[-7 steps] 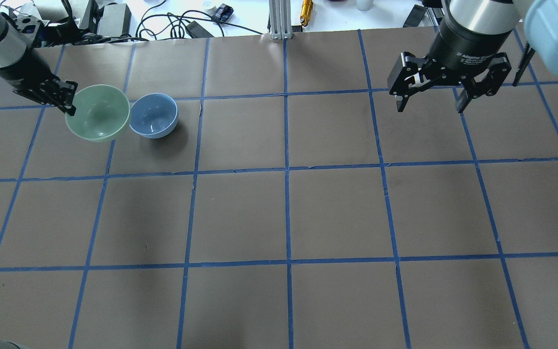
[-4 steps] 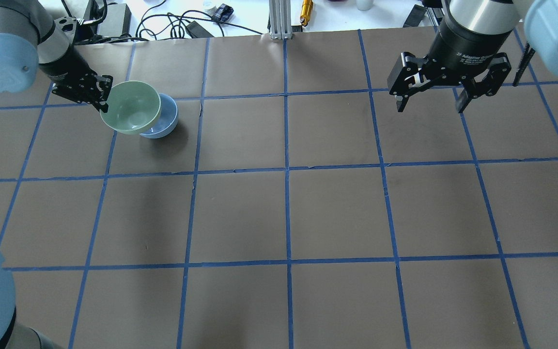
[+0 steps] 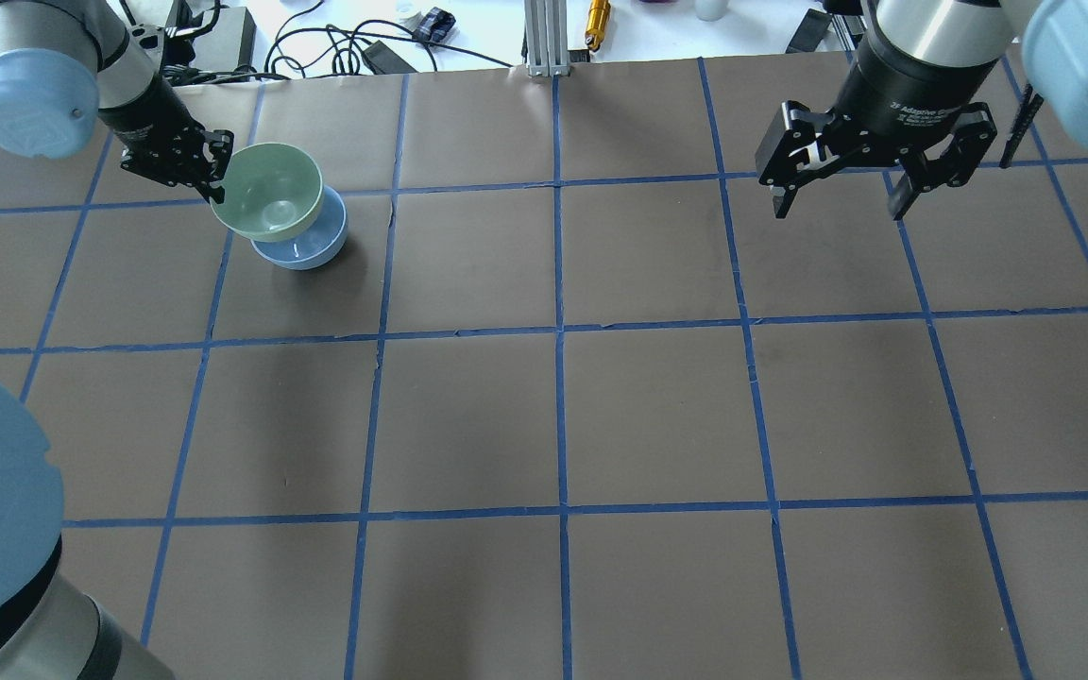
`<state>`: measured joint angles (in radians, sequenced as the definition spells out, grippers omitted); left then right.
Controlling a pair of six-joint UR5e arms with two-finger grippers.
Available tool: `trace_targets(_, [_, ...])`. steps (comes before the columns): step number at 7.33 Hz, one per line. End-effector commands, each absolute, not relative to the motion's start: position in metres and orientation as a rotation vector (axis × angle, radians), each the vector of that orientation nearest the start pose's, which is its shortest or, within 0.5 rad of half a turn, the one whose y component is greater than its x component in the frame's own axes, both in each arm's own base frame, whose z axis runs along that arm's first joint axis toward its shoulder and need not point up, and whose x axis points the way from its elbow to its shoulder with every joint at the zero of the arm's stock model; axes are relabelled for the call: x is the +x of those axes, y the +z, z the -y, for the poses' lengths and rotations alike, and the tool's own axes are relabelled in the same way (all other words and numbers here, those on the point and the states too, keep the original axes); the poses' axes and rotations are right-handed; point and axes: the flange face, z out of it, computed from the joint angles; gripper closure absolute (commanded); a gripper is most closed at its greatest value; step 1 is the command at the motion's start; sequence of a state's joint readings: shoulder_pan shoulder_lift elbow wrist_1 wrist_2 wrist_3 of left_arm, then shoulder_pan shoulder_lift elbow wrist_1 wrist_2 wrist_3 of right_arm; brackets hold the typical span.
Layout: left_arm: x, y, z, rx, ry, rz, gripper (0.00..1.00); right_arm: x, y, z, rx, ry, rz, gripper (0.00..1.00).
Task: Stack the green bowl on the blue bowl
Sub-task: 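Lower the green bowl into the blue bowl and open the left gripper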
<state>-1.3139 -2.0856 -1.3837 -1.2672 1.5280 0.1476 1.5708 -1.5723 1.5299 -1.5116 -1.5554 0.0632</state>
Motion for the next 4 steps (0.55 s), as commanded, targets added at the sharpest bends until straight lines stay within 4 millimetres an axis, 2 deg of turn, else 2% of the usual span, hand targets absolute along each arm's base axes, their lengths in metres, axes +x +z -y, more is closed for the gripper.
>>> trace_targets(1, [0.0412, 0.2775, 0.6990, -0.156, 0.059, -3.186, 1.00, 0.1348, 0.5031, 0.4892, 0.099, 0.027, -3.125, 0.00])
trace_targets(2, [0.0410, 0.2720, 0.6977, -0.158, 0.073, -3.186, 0.97, 0.1348, 0.5032, 0.4893, 0.098, 0.025, -3.125, 0.00])
trace_targets(3, [0.0412, 0.2705, 0.6977, -0.158, 0.074, -3.184, 0.81, 0.1348, 0.5031, 0.4892, 0.099, 0.027, -3.125, 0.00])
trace_targets(4, [0.0418, 0.2688, 0.7012, -0.157, 0.021, -3.181, 0.47, 0.1348, 0.5031, 0.4892, 0.099, 0.027, -3.125, 0.00])
